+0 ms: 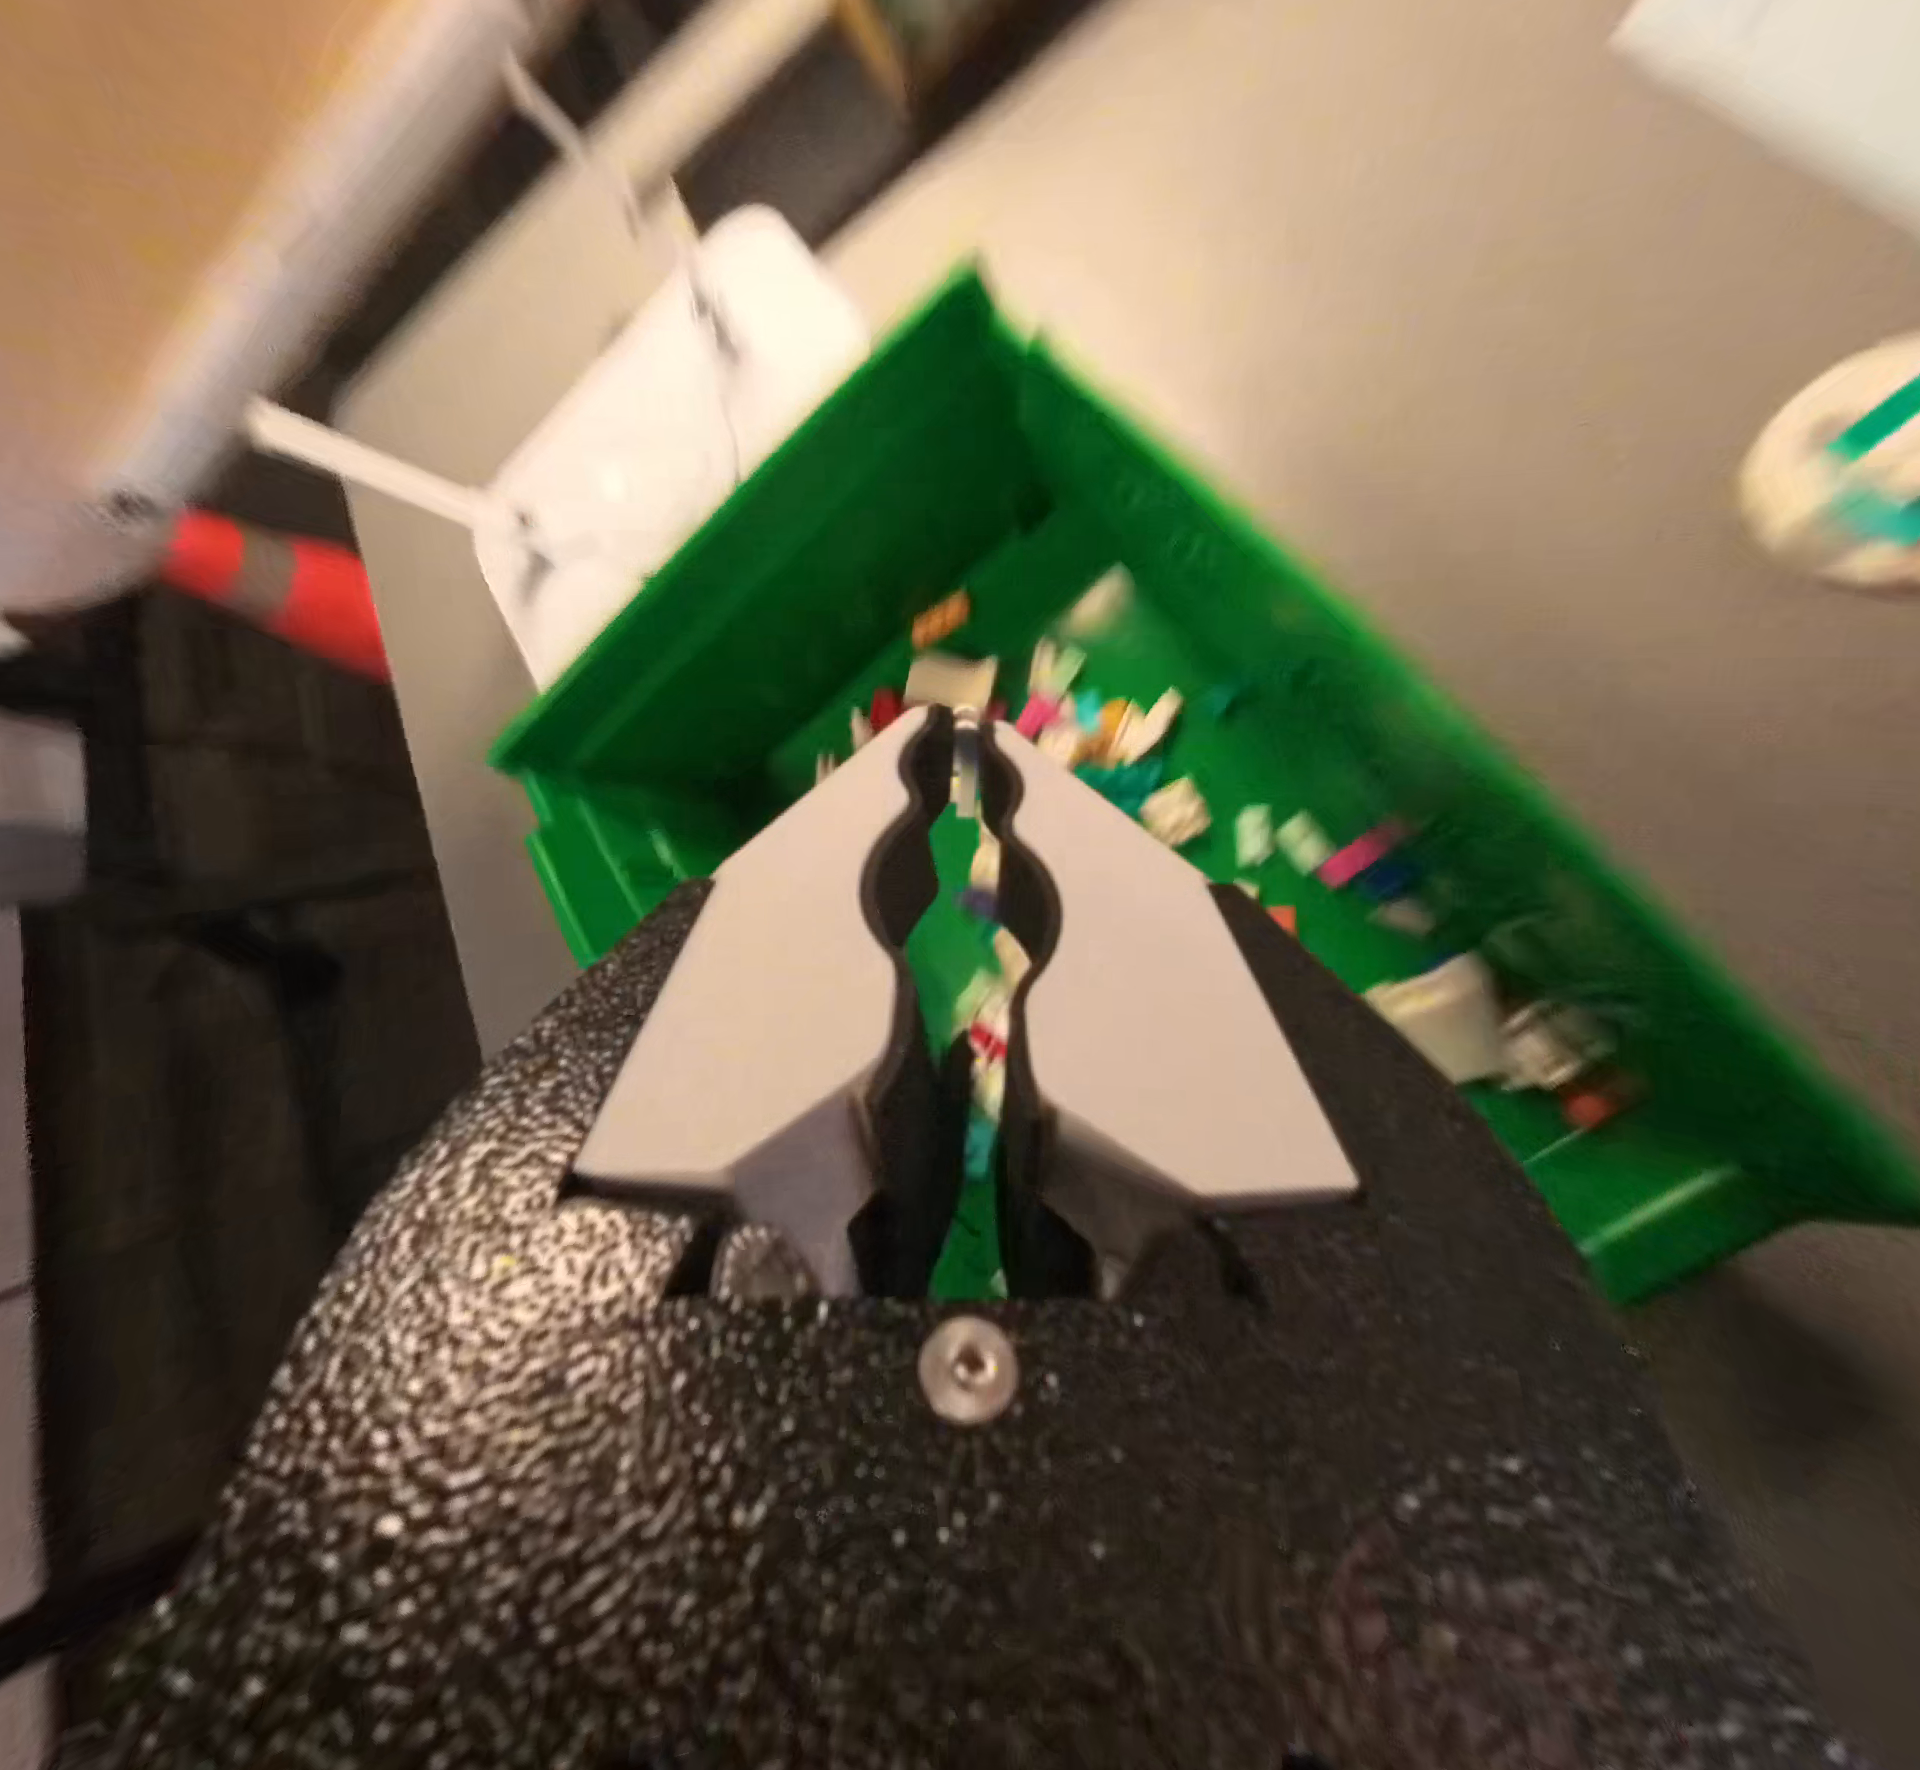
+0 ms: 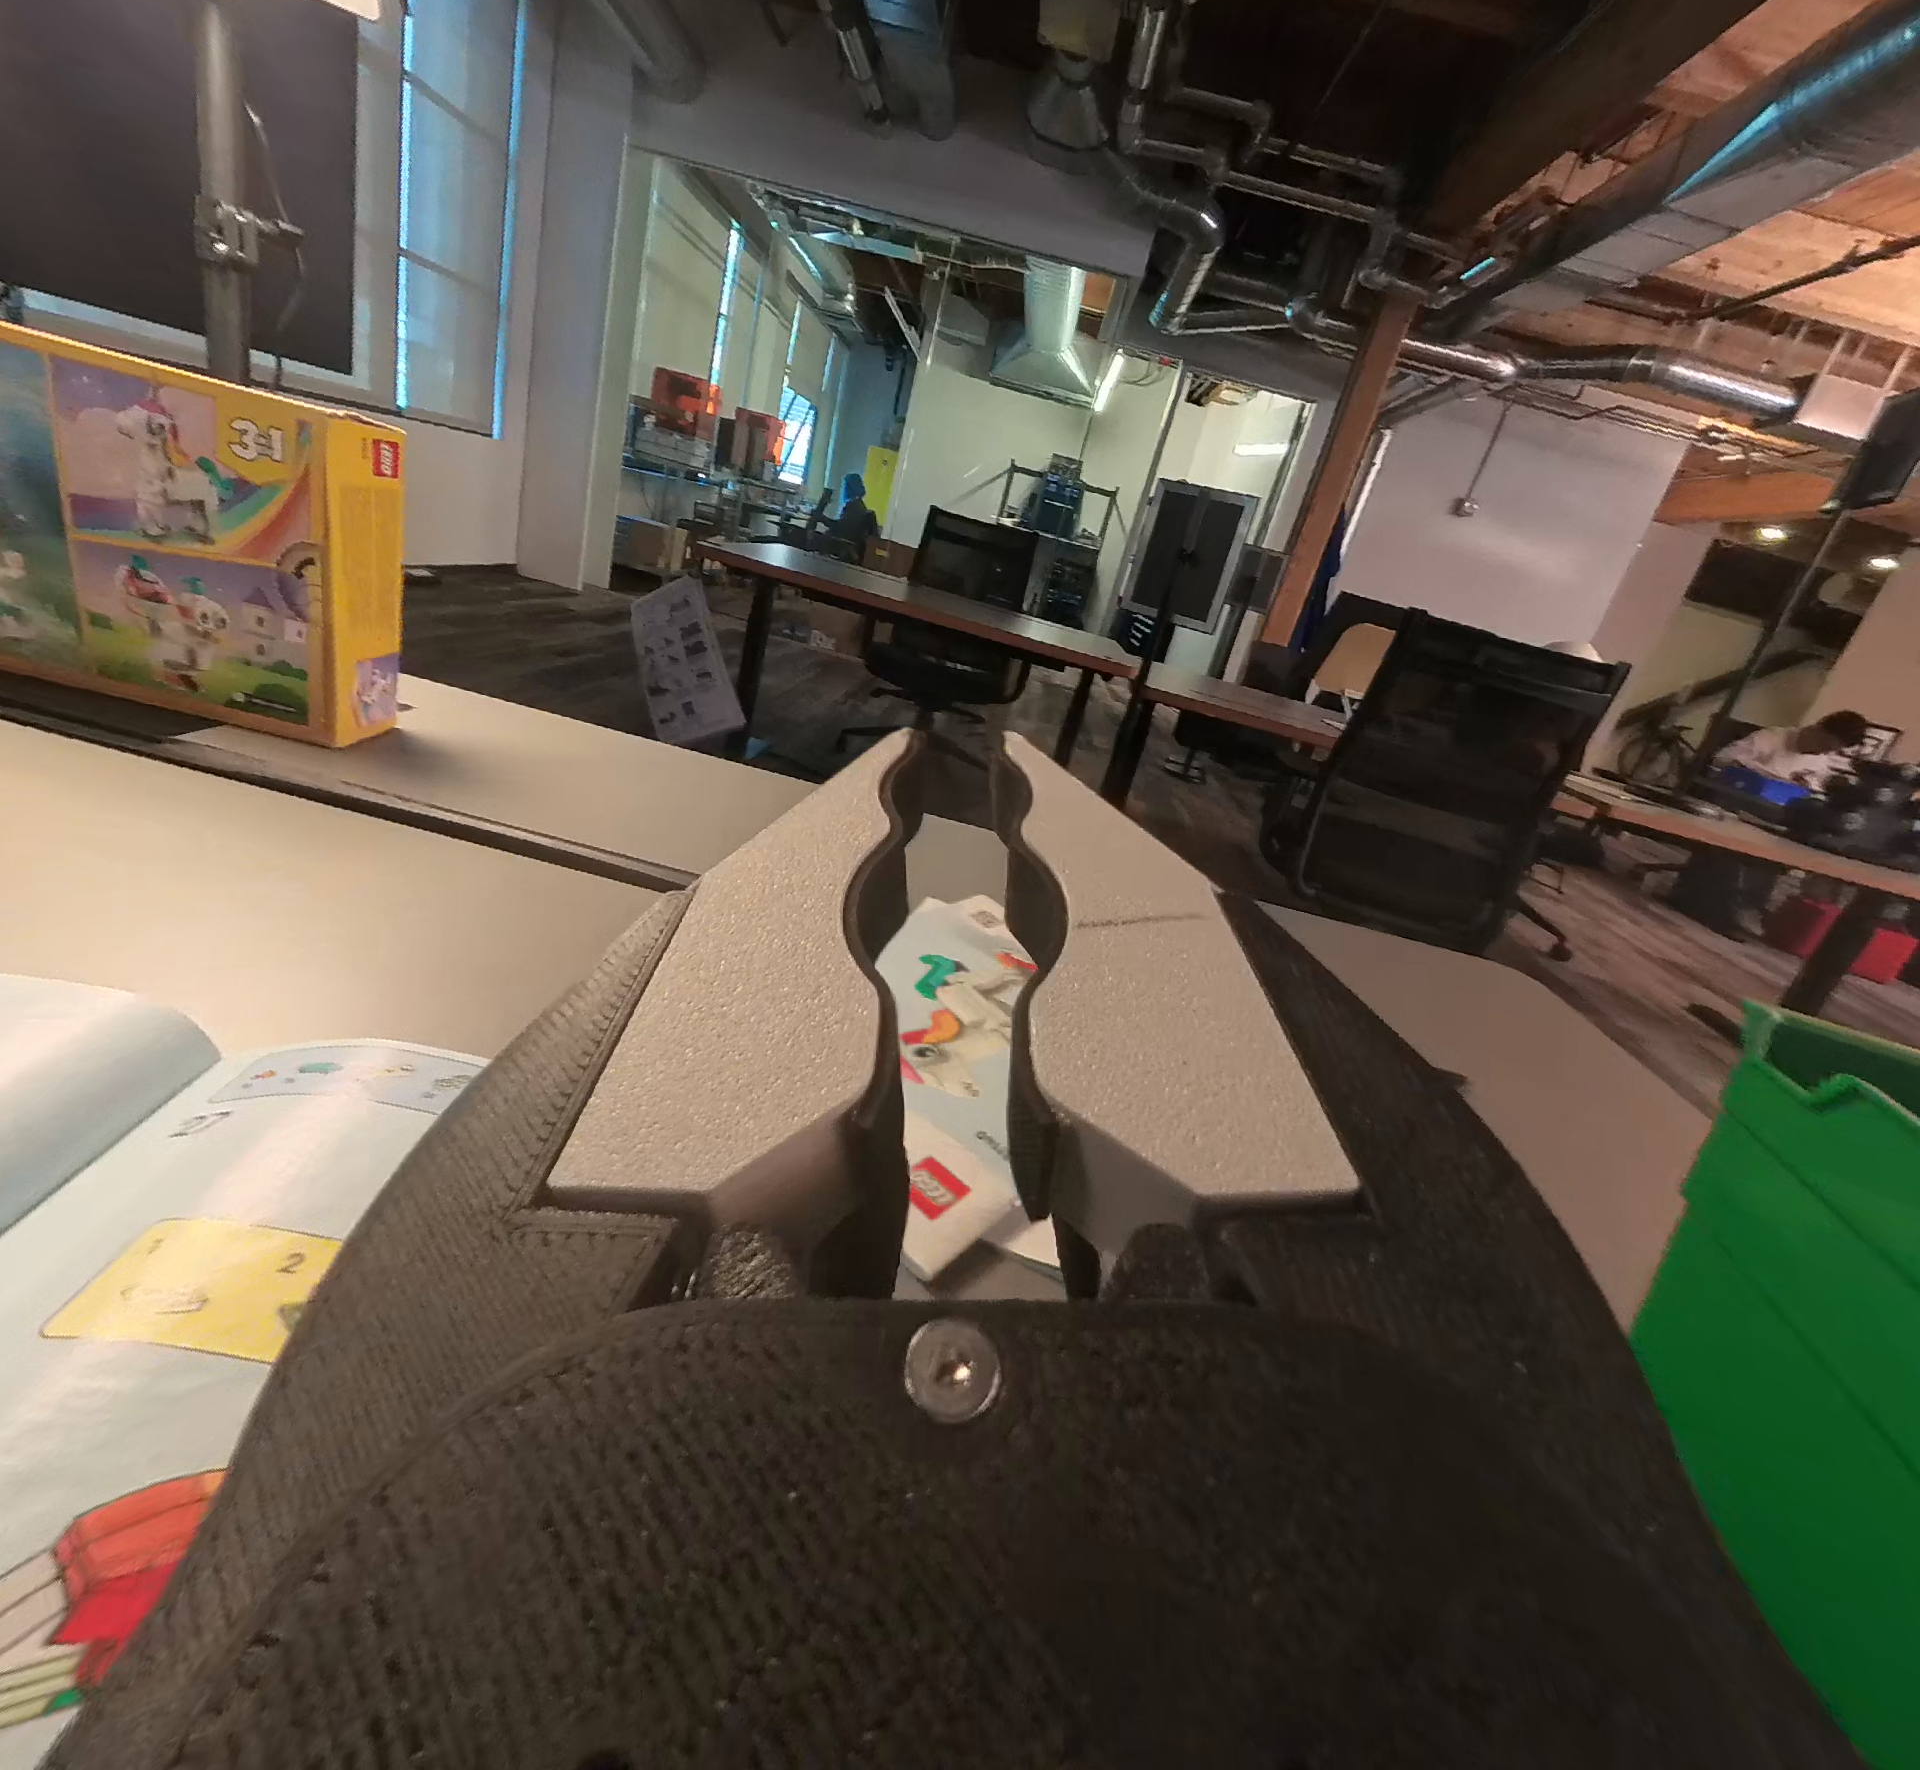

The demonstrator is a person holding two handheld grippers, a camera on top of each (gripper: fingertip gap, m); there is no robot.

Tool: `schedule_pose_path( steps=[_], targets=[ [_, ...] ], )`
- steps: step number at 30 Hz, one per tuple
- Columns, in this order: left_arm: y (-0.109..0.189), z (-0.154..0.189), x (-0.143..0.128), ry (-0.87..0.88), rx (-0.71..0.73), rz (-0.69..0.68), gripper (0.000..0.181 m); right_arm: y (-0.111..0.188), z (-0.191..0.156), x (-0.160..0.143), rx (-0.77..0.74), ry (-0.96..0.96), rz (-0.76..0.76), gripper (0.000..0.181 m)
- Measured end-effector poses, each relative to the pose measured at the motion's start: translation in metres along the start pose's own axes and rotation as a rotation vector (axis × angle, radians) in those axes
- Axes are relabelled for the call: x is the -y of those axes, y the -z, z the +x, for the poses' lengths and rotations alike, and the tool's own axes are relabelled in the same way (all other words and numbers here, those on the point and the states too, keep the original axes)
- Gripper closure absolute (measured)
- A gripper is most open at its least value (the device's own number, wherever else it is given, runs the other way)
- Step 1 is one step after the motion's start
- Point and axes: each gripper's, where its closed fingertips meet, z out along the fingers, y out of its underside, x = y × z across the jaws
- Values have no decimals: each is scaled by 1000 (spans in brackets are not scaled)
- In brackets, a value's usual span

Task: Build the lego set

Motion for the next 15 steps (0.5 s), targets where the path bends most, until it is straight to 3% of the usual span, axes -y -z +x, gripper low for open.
schedule_pose_path(
  steps=[6, 9, 11, 13, 15],
  targets=[
    [76, 84, 93, 87, -95, 601, 179, 2, -14, 9, 37, -15, 28, 168],
    [88, 127, 117, 220, -226, 815, 179, 16, -31, 36, 110, -210, 101, 148],
    [86, 156, 125, 318, -387, 862, 179, 37, -60, 74, 285, -474, 177, 131],
    [81, 174, 128, 369, -495, 878, 179, 71, -114, 112, 607, -658, 183, 135],
    [84, 192, 132, 434, -655, 906, 179, 112, -170, 133, 937, -768, 71, 141]
  ],
)
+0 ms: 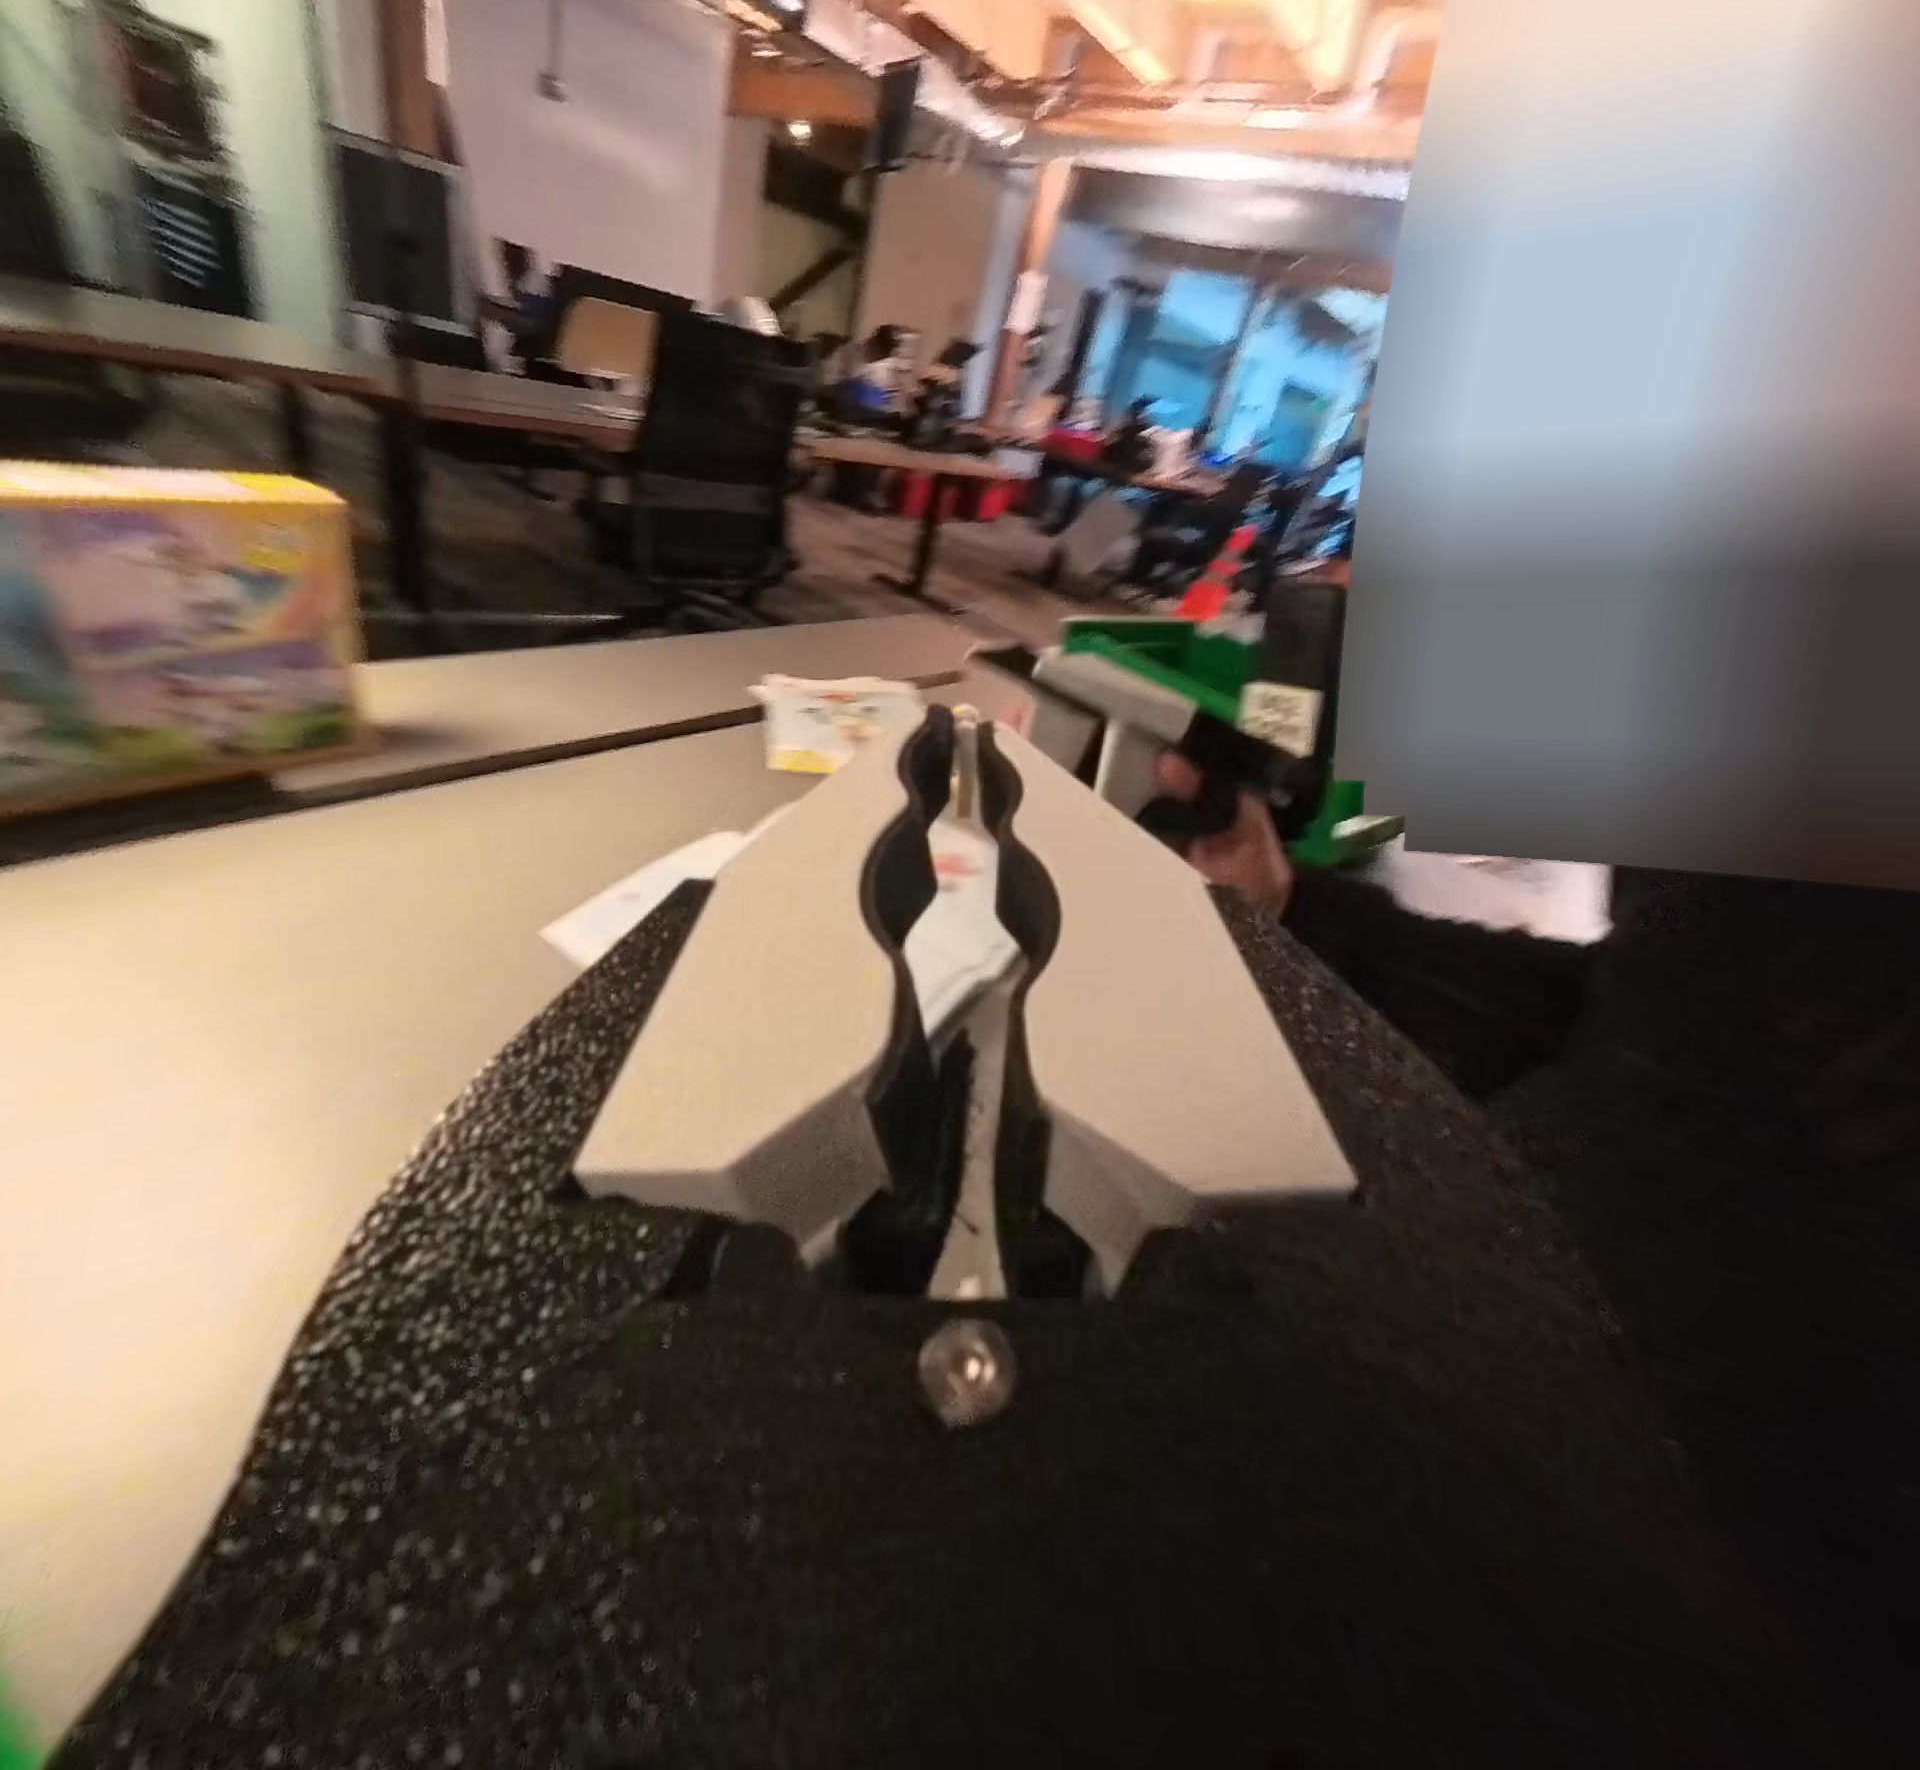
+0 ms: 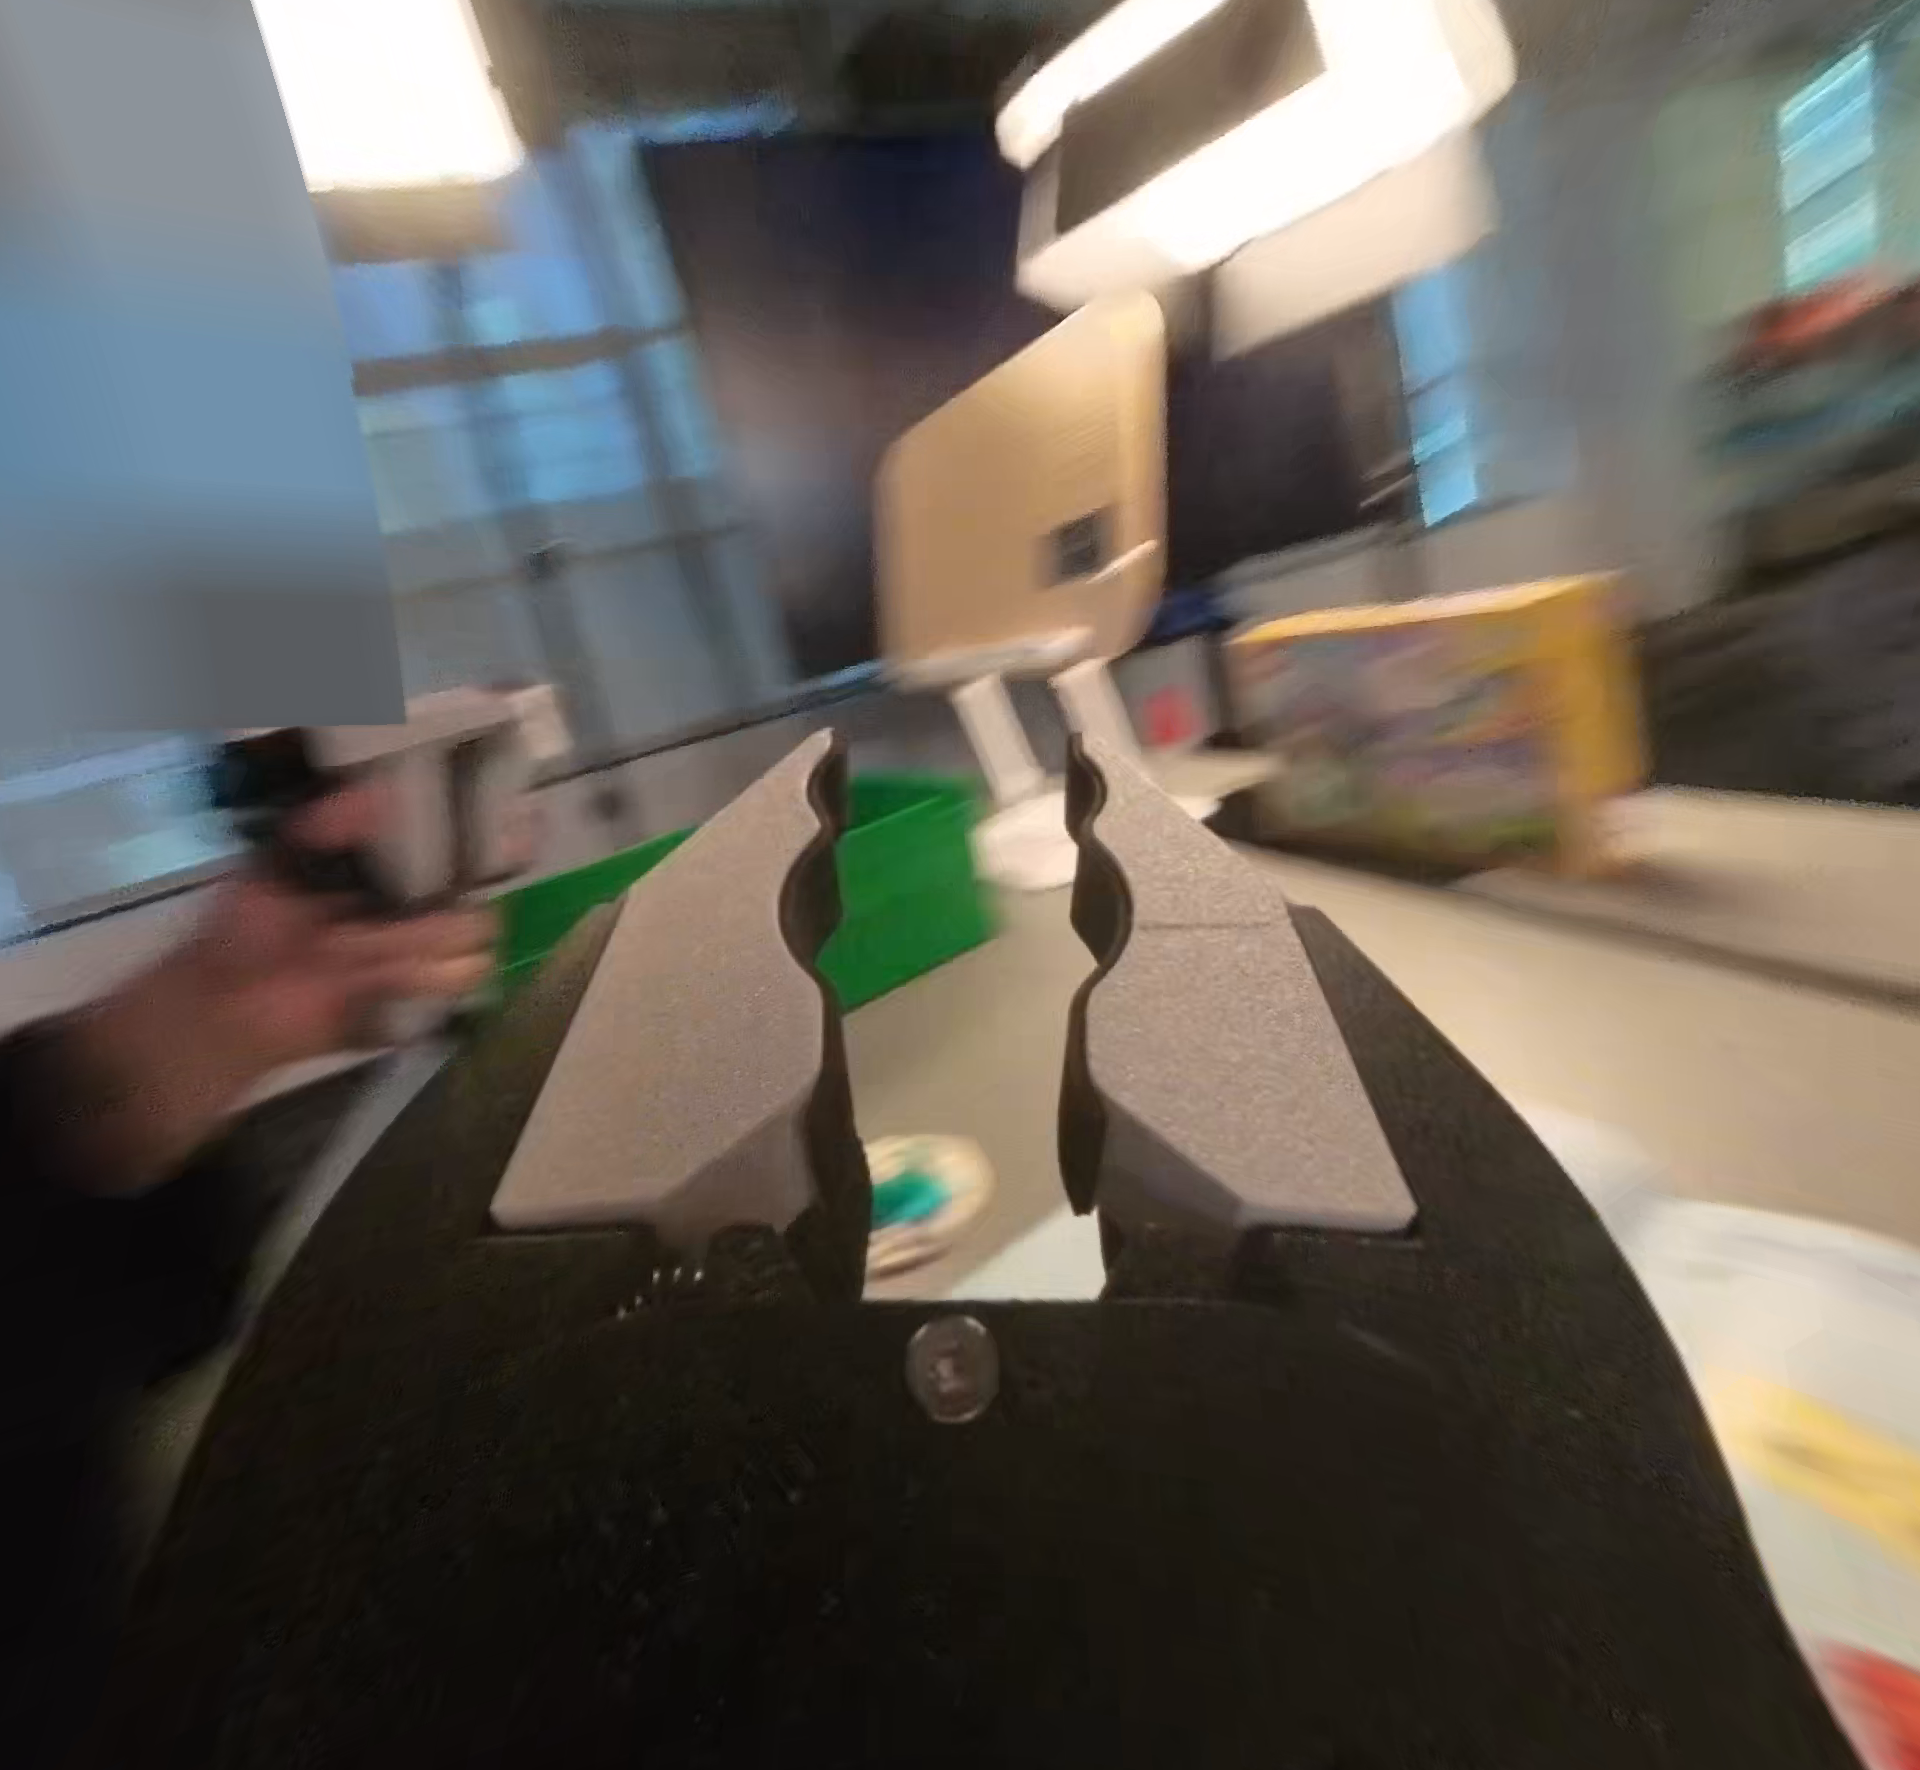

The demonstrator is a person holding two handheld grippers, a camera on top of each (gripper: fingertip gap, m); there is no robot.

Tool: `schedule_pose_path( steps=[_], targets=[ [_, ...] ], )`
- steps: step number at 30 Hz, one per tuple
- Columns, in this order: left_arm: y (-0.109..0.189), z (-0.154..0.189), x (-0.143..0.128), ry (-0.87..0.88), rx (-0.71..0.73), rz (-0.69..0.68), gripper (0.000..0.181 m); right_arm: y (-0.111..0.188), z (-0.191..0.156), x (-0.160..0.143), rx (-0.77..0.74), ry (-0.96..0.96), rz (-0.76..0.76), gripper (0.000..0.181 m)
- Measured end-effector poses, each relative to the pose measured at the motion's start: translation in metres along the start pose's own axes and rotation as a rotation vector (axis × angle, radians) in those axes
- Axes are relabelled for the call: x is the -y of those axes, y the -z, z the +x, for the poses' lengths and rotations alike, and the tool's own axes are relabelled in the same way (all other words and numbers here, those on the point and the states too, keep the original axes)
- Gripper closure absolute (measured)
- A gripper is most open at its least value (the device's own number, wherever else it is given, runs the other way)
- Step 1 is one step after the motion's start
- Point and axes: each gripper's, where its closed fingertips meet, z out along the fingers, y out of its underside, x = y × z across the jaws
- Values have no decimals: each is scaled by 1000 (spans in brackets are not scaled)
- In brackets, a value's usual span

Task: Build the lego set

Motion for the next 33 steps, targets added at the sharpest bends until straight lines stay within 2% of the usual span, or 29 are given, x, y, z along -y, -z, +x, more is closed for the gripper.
schedule_pose_path(
  steps=[2, 3, 6, 8, 10, 14, 17, 18, 21, 23, 24, 27, 29, 31, 33],
  targets=[
    [-5, 10, -7, 119, -93, 41, 179, -11, -52, -25, 214, -133, -145, 145],
    [-6, 13, -12, 166, -129, 51, 179, -14, -69, -33, 270, -170, -193, 147],
    [-6, 20, -20, 267, -208, 95, 179, -21, -102, -48, 385, -262, -312, 157],
    [-5, 21, -24, 311, -227, 99, 180, -22, -119, -50, 476, -367, -364, 155],
    [-4, 22, -33, 303, -226, 65, 179, -26, -124, -48, 497, -424, -360, 157],
    [-2, 27, -40, 313, -246, 54, 179, -32, -126, -68, 472, -374, -444, 160],
    [-1, 29, -44, 323, -260, 46, 179, -32, -131, -70, 487, -419, -466, 171],
    [-1, 31, -45, 324, -274, 42, 179, -31, -131, -73, 482, -403, -480, 178],
    [-2, 29, -52, 322, -259, 8, 178, -26, -126, -78, 465, -319, -522, 179],
    [-4, 22, -61, 268, -180, -47, 178, -19, -112, -86, 415, -177, -568, 178],
    [-4, 19, -64, 226, -142, -71, 170, -13, -98, -94, 365, -55, -609, 178],
    [0, 16, -66, 130, -82, -107, 165, 18, -40, -125, 214, 560, -801, 179],
    [1, 13, -73, 105, -49, -150, 166, 41, -10, -140, 211, 1026, -919, 178],
    [-3, 11, -88, 101, -33, -226, 167, 48, -6, -142, 266, 1324, -889, 178],
    [-9, 10, -109, 87, -15, -327, 165, 44, -16, -137, 304, 1458, -789, 178]
  ],
)
